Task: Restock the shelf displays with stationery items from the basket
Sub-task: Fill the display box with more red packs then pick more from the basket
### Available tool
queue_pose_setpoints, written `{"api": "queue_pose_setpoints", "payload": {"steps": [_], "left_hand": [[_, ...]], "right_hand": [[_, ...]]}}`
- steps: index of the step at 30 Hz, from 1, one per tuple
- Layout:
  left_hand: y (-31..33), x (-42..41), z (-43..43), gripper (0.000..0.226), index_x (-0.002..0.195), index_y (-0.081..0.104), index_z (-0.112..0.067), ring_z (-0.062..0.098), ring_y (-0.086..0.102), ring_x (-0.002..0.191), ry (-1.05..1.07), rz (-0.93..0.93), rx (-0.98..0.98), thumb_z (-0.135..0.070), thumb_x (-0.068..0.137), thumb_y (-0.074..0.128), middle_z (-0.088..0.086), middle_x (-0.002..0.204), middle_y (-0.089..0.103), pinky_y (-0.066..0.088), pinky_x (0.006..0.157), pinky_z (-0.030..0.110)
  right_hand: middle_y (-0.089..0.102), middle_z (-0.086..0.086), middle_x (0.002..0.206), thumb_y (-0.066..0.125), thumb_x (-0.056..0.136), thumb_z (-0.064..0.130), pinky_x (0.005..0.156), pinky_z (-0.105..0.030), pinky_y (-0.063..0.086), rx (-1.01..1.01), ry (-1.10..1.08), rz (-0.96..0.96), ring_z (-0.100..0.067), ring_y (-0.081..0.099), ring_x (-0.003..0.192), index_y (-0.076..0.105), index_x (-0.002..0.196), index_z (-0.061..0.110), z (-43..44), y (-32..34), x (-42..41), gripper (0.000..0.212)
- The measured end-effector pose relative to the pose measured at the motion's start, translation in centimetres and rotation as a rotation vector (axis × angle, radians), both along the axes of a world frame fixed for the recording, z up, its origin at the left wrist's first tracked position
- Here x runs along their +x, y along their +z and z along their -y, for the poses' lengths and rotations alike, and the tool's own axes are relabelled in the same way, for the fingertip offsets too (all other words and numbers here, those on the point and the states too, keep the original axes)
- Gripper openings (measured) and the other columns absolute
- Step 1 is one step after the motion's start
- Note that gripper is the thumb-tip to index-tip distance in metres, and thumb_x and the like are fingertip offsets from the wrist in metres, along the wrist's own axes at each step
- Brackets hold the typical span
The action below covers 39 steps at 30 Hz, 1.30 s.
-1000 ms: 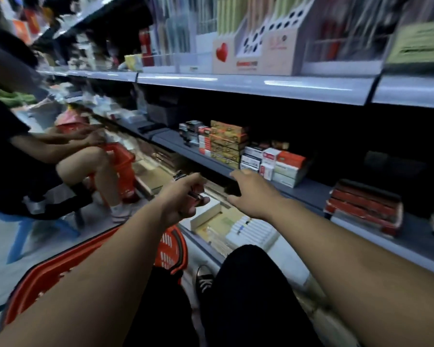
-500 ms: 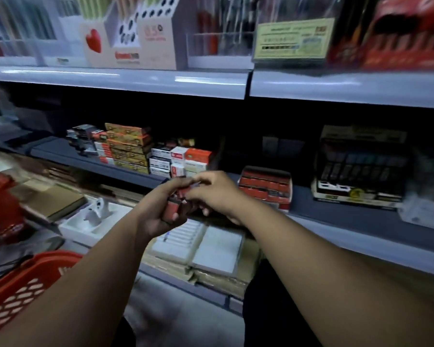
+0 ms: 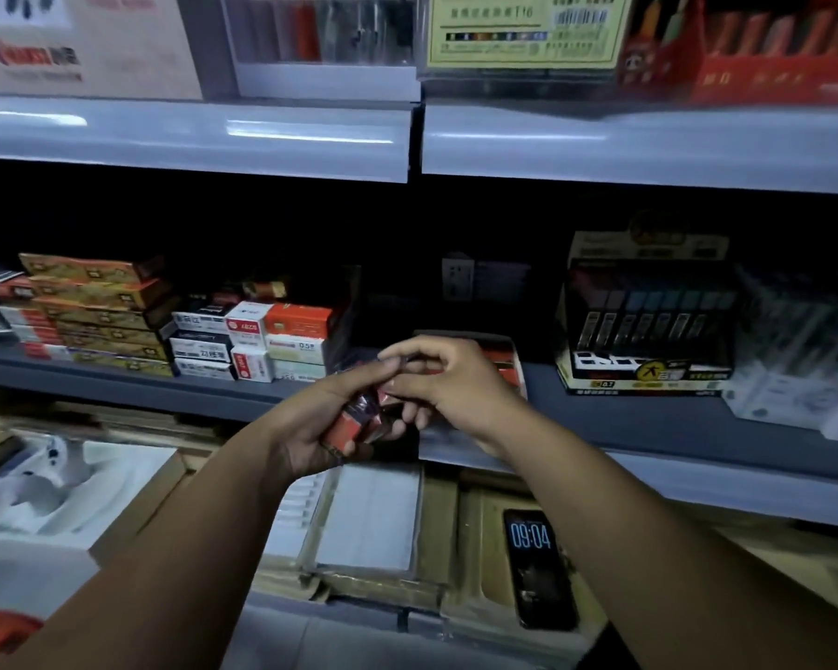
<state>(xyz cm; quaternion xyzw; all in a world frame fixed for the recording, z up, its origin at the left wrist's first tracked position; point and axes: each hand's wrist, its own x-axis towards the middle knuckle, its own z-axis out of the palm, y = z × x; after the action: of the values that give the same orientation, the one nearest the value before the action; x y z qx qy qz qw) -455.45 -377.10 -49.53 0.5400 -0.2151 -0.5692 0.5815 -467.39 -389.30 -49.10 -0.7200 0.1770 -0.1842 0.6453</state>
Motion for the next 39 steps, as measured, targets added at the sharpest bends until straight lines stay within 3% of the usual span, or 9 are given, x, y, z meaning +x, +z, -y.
{"api": "queue_pose_setpoints", "payload": {"steps": [4, 7, 12, 15, 20, 26, 31, 36, 39], "left_hand": [[-0.9, 0.9, 1.2, 0.027, 0.088, 0.074, -0.011, 0.022, 0.070, 0.064, 0.062, -0.041, 0.051, -0.038, 0.083, 0.077, 0.011, 0.086, 0.069, 0.043, 0.039, 0.018], [-0.8, 1.2, 1.5, 0.027, 0.091, 0.071, -0.008, 0.024, 0.071, 0.064, 0.104, -0.076, 0.081, -0.031, 0.079, 0.078, 0.012, 0.088, 0.071, 0.043, 0.040, 0.019], [-0.4, 1.5, 3.0, 0.029, 0.100, 0.061, -0.005, 0.027, 0.075, 0.065, 0.137, -0.006, 0.119, -0.027, 0.082, 0.069, 0.018, 0.092, 0.076, 0.042, 0.039, 0.019], [-0.6, 1.5, 2.9, 0.030, 0.098, 0.061, -0.003, 0.030, 0.075, 0.071, 0.158, -0.018, 0.103, -0.024, 0.077, 0.066, 0.020, 0.095, 0.075, 0.044, 0.045, 0.021], [-0.5, 1.0, 2.8, 0.017, 0.085, 0.064, -0.003, 0.028, 0.074, 0.061, 0.204, -0.009, 0.102, -0.015, 0.090, 0.053, 0.017, 0.079, 0.072, 0.033, 0.031, 0.015], [-0.6, 0.0, 2.5, 0.010, 0.094, 0.062, -0.008, 0.023, 0.073, 0.060, 0.228, 0.004, 0.067, -0.017, 0.095, 0.059, 0.021, 0.096, 0.073, 0.032, 0.030, 0.016], [-0.8, -0.5, 2.3, 0.015, 0.103, 0.066, -0.009, 0.021, 0.073, 0.063, 0.256, 0.049, 0.040, -0.021, 0.094, 0.064, 0.015, 0.093, 0.074, 0.034, 0.030, 0.016], [-0.8, -0.8, 2.3, 0.030, 0.117, 0.067, -0.005, 0.025, 0.073, 0.075, 0.268, 0.145, 0.019, -0.024, 0.094, 0.066, 0.017, 0.104, 0.076, 0.034, 0.033, 0.018], [-0.5, -1.0, 2.3, 0.030, 0.118, 0.065, -0.005, 0.027, 0.072, 0.076, 0.264, 0.221, -0.006, -0.022, 0.094, 0.067, 0.018, 0.100, 0.076, 0.035, 0.034, 0.020]], "right_hand": [[0.067, -0.018, 0.088, 0.065, 0.094, -0.003, 0.052, -0.028, 0.056, 0.086, -0.104, 0.016, -0.020, 0.065, 0.057, 0.065, 0.120, 0.003, 1.4, -0.8, 0.3, 0.026], [0.067, -0.020, 0.098, 0.061, 0.097, -0.002, 0.052, -0.028, 0.056, 0.058, -0.184, 0.021, -0.019, 0.067, 0.057, 0.063, 0.124, 0.002, 2.2, -1.2, -0.3, 0.027], [0.071, -0.010, 0.070, 0.064, 0.097, 0.008, 0.057, -0.034, 0.056, -0.182, -0.263, -0.058, -0.019, 0.064, 0.054, 0.068, 0.110, 0.012, 4.3, -1.5, -2.5, 0.014], [0.070, -0.005, 0.067, 0.065, 0.097, 0.014, 0.054, -0.028, 0.051, -0.335, -0.333, -0.114, -0.011, 0.060, 0.049, 0.069, 0.102, 0.017, 5.2, -1.4, -3.7, 0.007], [0.067, 0.001, 0.065, 0.069, 0.092, 0.020, 0.052, -0.022, 0.045, -0.526, -0.328, -0.279, -0.004, 0.054, 0.050, 0.070, 0.083, 0.025, 7.0, -1.0, -4.9, 0.011], [0.071, 0.003, 0.070, 0.075, 0.088, 0.022, 0.068, -0.035, 0.054, -0.481, -0.214, -0.369, -0.008, 0.063, 0.062, 0.073, 0.081, 0.024, 8.0, -0.2, -5.2, 0.008], [0.073, 0.002, 0.075, 0.077, 0.087, 0.025, 0.080, -0.044, 0.060, -0.502, -0.127, -0.423, -0.021, 0.071, 0.077, 0.076, 0.080, 0.025, 7.9, 0.4, -5.1, 0.008], [0.071, 0.003, 0.063, 0.077, 0.088, 0.022, 0.058, -0.030, 0.050, -0.577, -0.125, -0.464, 0.001, 0.058, 0.049, 0.071, 0.081, 0.022, 7.6, 0.3, -4.9, 0.010], [0.070, 0.003, 0.065, 0.077, 0.088, 0.022, 0.058, -0.030, 0.051, -0.622, -0.164, -0.463, -0.001, 0.059, 0.052, 0.069, 0.081, 0.024, 7.4, 0.0, -4.6, 0.010]]}}
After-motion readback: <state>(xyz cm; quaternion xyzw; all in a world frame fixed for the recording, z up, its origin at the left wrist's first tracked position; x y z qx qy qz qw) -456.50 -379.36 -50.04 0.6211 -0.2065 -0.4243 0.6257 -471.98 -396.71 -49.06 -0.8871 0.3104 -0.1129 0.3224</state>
